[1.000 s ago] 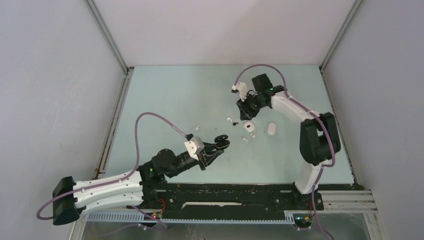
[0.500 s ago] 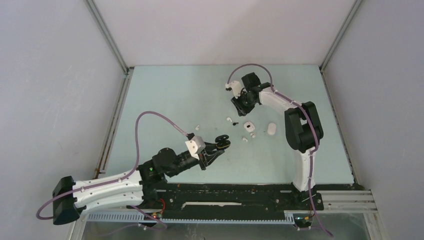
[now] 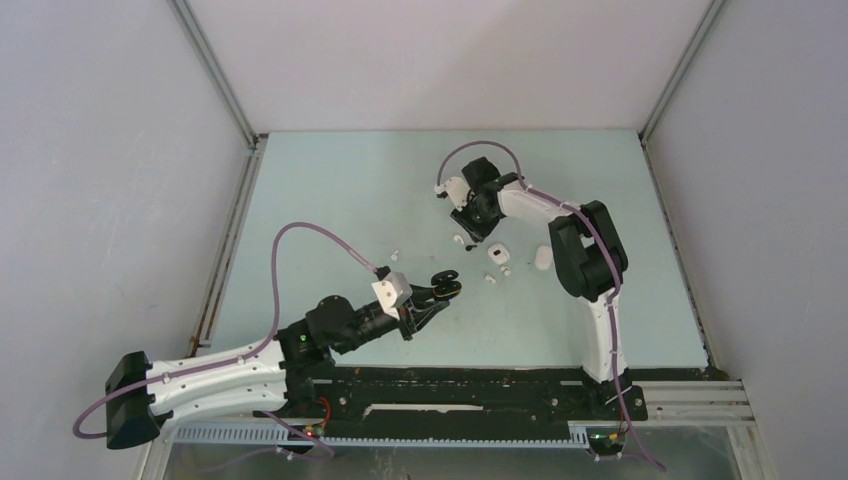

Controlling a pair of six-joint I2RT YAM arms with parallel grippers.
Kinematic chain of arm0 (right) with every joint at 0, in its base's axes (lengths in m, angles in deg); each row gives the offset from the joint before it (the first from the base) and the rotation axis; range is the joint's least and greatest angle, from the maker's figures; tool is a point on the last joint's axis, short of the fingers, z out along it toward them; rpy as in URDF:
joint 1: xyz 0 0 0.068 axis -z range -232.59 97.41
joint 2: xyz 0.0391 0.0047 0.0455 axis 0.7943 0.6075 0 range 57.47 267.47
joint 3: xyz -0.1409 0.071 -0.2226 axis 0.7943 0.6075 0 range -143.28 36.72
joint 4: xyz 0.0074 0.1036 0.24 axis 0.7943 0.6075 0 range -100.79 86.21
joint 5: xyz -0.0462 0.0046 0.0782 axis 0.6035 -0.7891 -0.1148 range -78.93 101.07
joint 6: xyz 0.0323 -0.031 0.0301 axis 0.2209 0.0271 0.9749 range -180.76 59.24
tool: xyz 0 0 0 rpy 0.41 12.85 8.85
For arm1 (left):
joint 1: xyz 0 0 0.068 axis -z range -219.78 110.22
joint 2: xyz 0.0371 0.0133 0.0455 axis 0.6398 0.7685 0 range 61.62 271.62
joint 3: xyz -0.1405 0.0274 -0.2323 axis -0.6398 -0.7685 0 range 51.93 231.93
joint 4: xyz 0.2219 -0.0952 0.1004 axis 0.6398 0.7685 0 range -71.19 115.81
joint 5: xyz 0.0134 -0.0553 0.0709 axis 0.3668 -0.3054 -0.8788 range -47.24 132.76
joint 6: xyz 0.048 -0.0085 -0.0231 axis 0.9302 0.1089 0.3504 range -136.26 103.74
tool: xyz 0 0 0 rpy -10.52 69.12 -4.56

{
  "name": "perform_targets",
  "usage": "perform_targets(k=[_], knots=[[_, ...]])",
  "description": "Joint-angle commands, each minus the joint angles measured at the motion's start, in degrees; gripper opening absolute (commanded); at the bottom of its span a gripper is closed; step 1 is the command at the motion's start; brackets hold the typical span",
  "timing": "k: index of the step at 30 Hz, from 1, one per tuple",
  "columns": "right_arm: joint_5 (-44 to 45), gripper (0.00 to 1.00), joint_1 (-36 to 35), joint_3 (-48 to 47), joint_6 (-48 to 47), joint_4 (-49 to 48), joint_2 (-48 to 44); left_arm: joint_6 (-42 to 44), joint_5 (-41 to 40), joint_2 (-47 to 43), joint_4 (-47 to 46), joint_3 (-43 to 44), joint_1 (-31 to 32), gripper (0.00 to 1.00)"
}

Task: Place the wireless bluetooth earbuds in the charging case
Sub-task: Pick up the earbud from the center of the board.

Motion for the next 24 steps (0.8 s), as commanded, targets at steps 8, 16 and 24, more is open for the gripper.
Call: perform_targets(k=[8,16,24], knots=[[2.3,0.33,-4.0,6.7,0.0,2.7,-4.1,-0.2,2.0,2.0,-3.4,1.9,0.2,0.00],[-0.8,0.34,-1.3,4.4,2.0,7.2,-8.5,-0.5,1.5,0.7,-3.0,0.9,0.2,0.00],[-9.3,0.36,-1.0,2.0,11.3,7.4,-8.2,-0.7,1.7,1.3,-3.4,0.8,0.2,0.00]])
